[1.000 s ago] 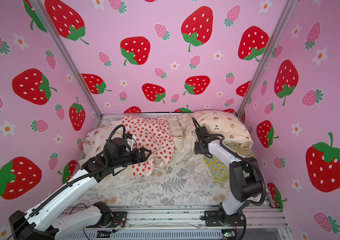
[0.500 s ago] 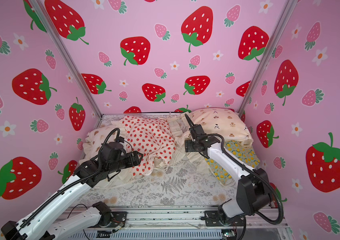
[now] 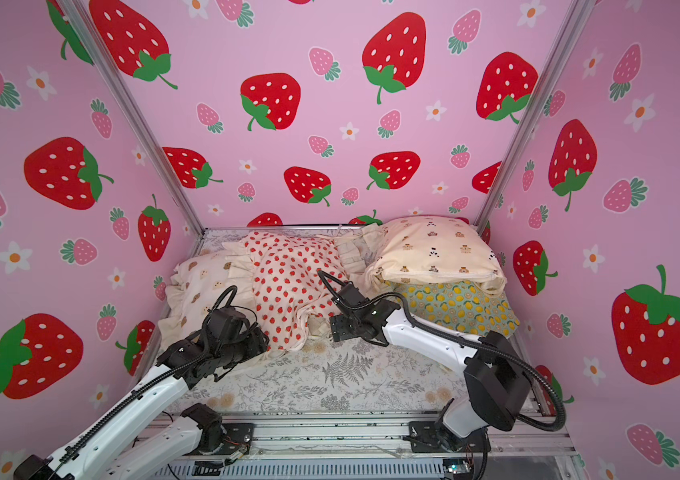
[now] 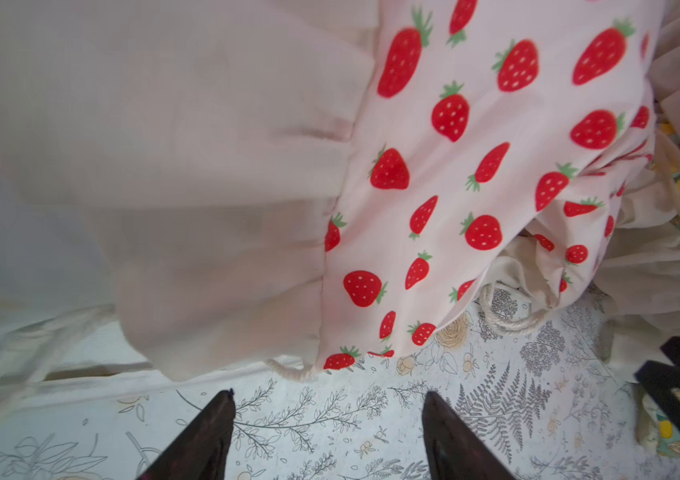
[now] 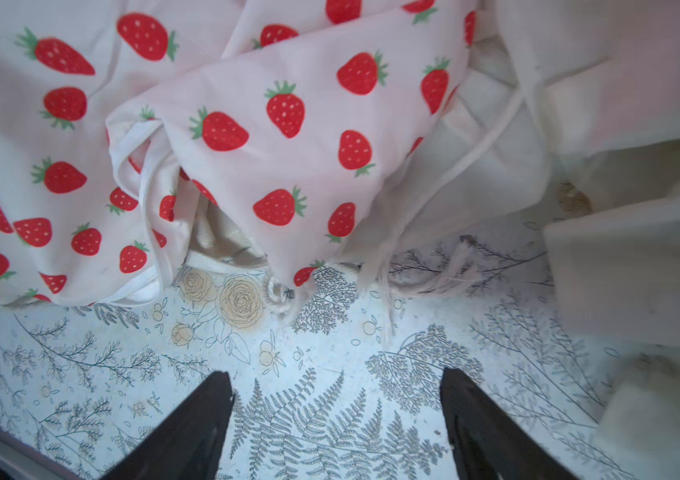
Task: Zip up pillowcases
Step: Move the pillowcase to the corner of the board, then adjust the pillowcase at the center of the board.
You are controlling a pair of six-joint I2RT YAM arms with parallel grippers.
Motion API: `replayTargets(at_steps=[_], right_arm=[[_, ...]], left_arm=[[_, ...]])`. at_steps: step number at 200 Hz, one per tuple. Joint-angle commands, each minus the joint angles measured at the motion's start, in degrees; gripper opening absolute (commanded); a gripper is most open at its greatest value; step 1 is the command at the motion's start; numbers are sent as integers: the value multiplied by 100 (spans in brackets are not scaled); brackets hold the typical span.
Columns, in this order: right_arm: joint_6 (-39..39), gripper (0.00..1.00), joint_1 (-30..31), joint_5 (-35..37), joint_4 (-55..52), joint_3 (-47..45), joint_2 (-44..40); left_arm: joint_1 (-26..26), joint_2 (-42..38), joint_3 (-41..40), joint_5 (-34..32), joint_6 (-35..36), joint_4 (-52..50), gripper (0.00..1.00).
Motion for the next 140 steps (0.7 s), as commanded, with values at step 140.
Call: replayTargets(at_steps=[140], right_arm=[[320, 52, 91, 711, 420, 768, 1299]], left_arm=[[278, 935, -745, 633, -626, 2124, 40]])
